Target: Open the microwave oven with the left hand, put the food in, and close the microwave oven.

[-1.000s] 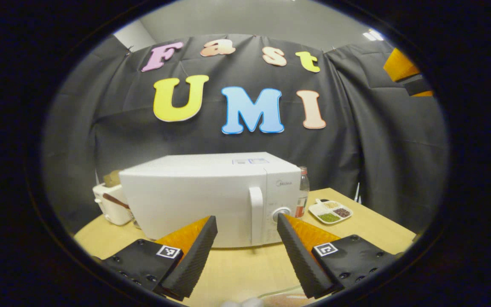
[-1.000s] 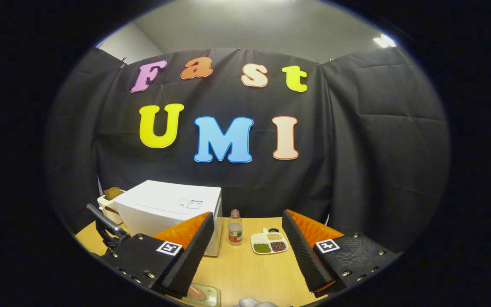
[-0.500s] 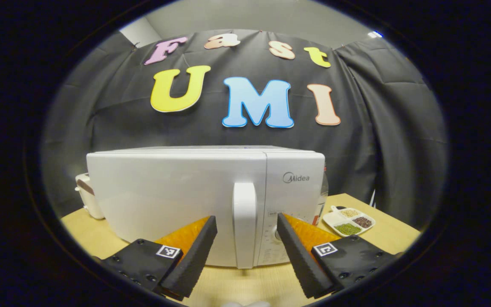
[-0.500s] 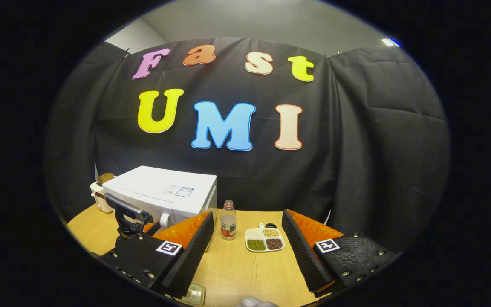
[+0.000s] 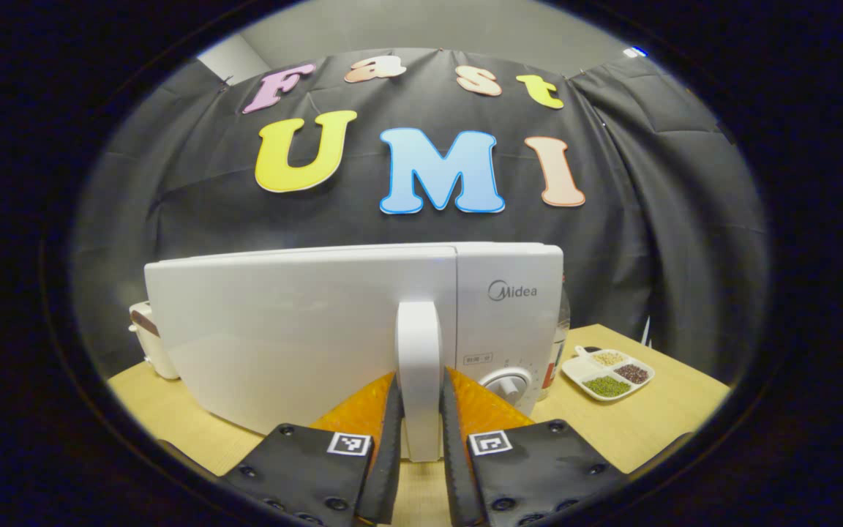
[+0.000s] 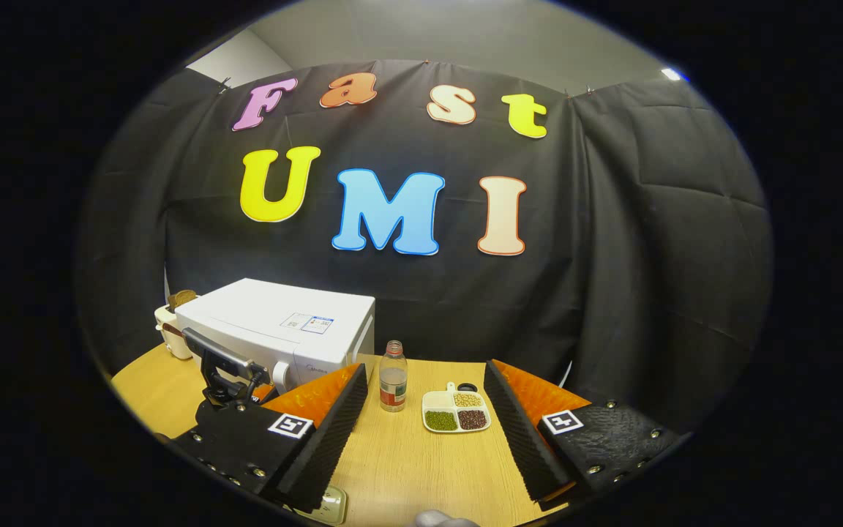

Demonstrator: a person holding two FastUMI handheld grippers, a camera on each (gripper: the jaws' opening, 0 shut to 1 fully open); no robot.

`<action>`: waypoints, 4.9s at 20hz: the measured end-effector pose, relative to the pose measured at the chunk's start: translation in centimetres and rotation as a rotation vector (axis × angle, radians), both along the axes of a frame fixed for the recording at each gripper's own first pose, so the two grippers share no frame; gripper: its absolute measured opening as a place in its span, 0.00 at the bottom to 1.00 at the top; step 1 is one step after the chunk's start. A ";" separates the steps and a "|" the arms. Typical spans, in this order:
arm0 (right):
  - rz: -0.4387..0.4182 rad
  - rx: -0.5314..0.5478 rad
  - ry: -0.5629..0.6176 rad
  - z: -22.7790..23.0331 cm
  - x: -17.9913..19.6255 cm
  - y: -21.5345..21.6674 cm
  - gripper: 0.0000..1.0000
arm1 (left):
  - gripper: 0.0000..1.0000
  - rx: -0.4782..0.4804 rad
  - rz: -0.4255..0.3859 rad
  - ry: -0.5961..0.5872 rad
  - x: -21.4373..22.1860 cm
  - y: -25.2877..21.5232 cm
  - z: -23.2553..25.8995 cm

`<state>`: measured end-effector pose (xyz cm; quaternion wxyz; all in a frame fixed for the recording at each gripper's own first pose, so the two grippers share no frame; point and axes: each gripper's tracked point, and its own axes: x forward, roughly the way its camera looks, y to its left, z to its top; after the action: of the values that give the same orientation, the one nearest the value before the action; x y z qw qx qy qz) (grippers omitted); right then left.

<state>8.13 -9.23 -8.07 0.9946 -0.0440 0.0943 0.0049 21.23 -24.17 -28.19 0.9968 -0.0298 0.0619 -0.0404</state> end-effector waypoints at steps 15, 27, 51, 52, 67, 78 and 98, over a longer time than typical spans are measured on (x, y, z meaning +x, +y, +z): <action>0.038 0.006 -0.001 0.0 -2.0 2.4 0.98 | 0.24 -0.028 -0.050 0.017 -4.6 1.3 -0.1; 0.243 0.073 0.040 -0.1 -3.8 13.5 0.98 | 0.60 0.076 0.019 0.101 -21.4 14.4 -1.5; 0.456 0.082 0.053 0.0 -7.3 26.0 0.98 | 0.99 0.031 0.272 0.150 -33.4 37.7 0.1; 0.457 0.082 0.048 0.1 -7.1 26.0 0.98 | 0.99 0.040 0.288 0.151 -34.0 38.5 0.3; 0.407 -0.025 0.164 -16.9 -9.9 18.7 0.98 | 0.94 0.064 0.147 -0.097 -30.6 31.1 20.6; 0.397 -0.024 0.415 -31.8 -9.7 17.7 0.98 | 0.94 0.037 0.067 -0.115 -24.8 24.9 22.2; 0.370 0.137 0.542 -30.5 -6.9 19.0 0.68 | 0.95 0.109 0.076 -0.115 -23.4 27.4 22.4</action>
<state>1.26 9.80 -38.53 0.9162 0.0094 0.3453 0.2034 -2.21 3.27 -5.78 0.9997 0.0244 0.0052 -0.0006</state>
